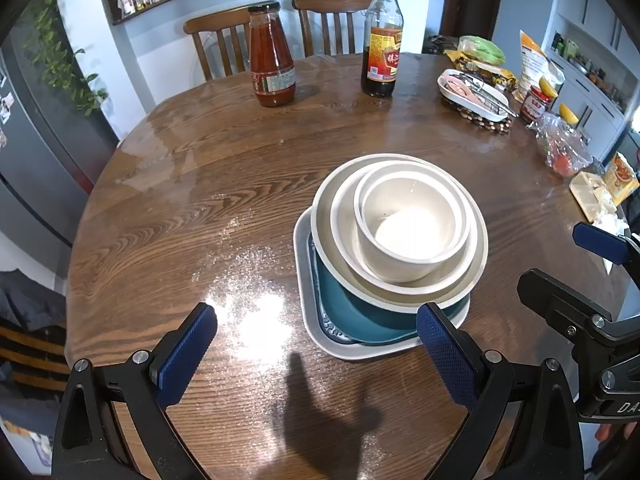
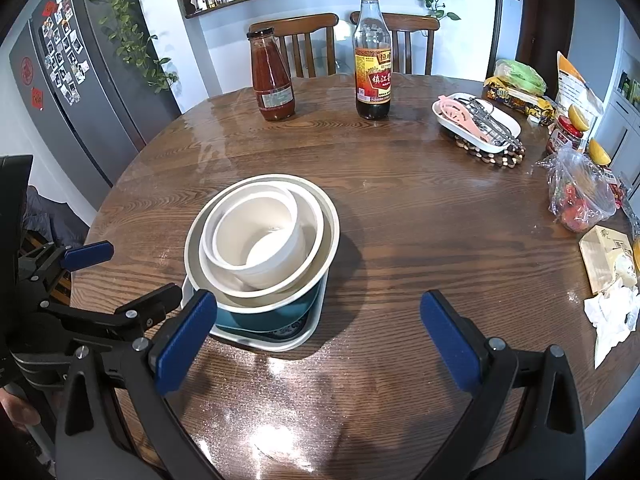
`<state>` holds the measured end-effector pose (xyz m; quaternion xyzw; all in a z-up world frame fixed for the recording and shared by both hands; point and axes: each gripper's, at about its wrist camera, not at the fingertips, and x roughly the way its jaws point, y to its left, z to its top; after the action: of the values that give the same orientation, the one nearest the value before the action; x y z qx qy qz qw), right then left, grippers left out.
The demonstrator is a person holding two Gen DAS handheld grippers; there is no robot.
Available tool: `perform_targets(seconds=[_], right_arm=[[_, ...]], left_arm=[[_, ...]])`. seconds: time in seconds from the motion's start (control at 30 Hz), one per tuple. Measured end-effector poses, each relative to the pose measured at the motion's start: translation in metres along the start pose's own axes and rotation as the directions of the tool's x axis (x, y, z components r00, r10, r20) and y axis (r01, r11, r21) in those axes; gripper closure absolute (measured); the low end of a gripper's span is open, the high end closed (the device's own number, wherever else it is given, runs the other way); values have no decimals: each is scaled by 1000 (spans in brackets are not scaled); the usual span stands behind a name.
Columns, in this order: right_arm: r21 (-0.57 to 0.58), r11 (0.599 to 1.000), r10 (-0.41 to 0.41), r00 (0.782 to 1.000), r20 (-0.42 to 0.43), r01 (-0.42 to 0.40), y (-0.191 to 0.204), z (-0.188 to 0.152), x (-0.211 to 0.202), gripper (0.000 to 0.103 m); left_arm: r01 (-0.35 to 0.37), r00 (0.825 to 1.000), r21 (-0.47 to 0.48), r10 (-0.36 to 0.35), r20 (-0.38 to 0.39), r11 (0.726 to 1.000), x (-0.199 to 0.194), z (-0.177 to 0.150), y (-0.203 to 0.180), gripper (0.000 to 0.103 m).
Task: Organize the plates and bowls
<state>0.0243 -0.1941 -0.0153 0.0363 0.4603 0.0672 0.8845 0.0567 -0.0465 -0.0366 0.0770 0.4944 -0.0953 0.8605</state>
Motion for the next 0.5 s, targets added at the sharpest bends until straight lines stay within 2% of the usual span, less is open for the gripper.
perform_targets(seconds=[0.5], right_arm=[[4,1000,-1,1000,1,1,-1,-1,0,0]], left_arm=[[-2,1000,1,2,-4,1000,1,1,0,3]])
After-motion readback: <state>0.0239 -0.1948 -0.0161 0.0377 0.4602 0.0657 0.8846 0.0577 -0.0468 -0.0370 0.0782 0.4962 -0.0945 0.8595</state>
